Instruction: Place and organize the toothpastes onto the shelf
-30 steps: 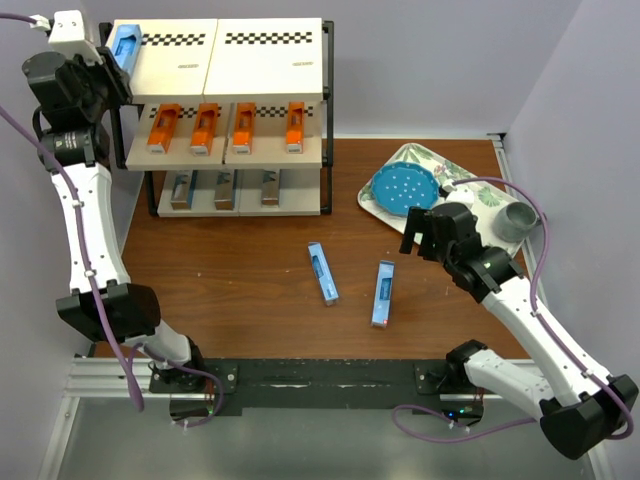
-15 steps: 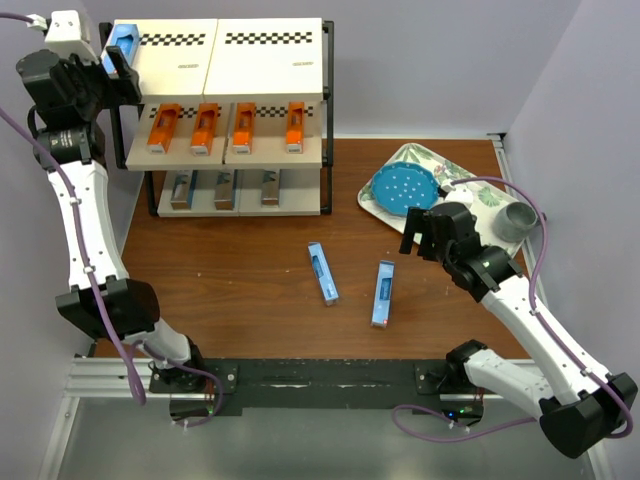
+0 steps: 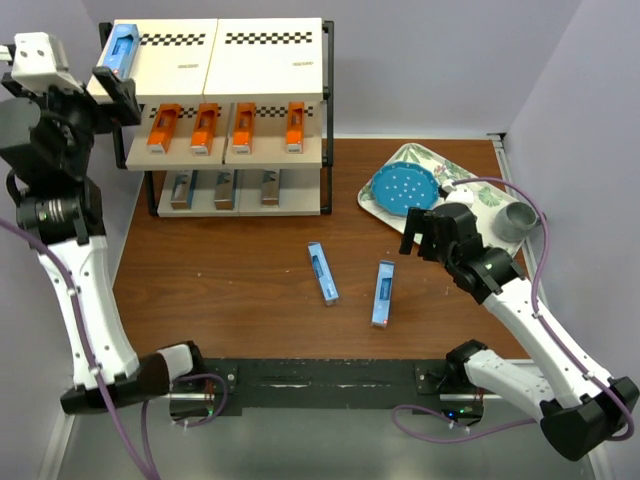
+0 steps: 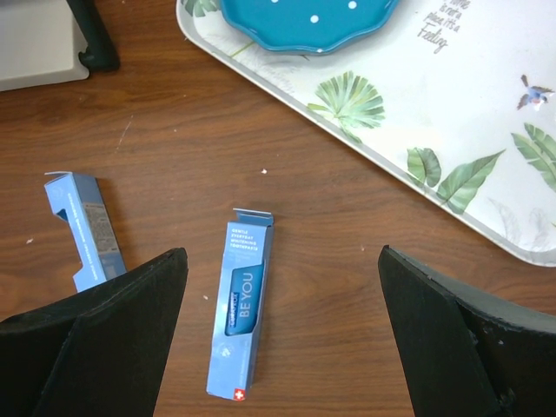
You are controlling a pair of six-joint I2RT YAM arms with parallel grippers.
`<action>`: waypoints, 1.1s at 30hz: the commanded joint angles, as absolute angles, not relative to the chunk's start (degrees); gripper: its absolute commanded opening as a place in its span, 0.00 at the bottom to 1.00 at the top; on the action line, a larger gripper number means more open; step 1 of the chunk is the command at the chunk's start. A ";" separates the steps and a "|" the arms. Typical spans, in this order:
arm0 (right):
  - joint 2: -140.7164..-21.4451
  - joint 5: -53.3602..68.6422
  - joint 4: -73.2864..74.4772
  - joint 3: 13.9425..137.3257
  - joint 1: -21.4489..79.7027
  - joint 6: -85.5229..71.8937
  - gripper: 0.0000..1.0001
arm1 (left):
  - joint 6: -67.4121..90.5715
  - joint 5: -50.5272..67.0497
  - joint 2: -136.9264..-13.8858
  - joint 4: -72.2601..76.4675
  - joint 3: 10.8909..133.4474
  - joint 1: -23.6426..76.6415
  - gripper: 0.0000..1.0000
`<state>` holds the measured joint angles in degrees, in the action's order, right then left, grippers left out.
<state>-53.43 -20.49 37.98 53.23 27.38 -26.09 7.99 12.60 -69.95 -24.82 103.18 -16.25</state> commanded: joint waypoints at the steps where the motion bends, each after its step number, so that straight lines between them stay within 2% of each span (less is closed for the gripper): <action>1: -52.64 -18.99 35.77 54.23 27.51 -26.28 0.96 | 8.53 9.67 -64.97 -26.63 98.01 -10.21 1.00; 9: -56.77 -15.47 37.09 53.44 27.51 -29.35 0.95 | 8.88 11.50 -54.94 -26.28 81.32 -1.94 1.00; 16: -62.48 -11.26 35.07 52.47 27.60 -31.99 0.92 | 19.05 16.26 -47.56 -20.31 64.18 5.26 1.00; 19: -64.50 -7.92 32.70 51.59 27.77 -31.99 0.93 | 22.14 14.94 -45.45 -18.64 54.53 9.04 1.00; 26: -72.50 -2.82 27.35 54.22 30.76 -29.71 0.93 | 24.70 8.98 -42.98 -16.08 43.34 16.51 1.00; 33: -87.33 -2.46 22.77 62.57 37.17 -29.09 0.91 | 27.06 5.10 -38.77 -15.73 32.88 17.31 1.00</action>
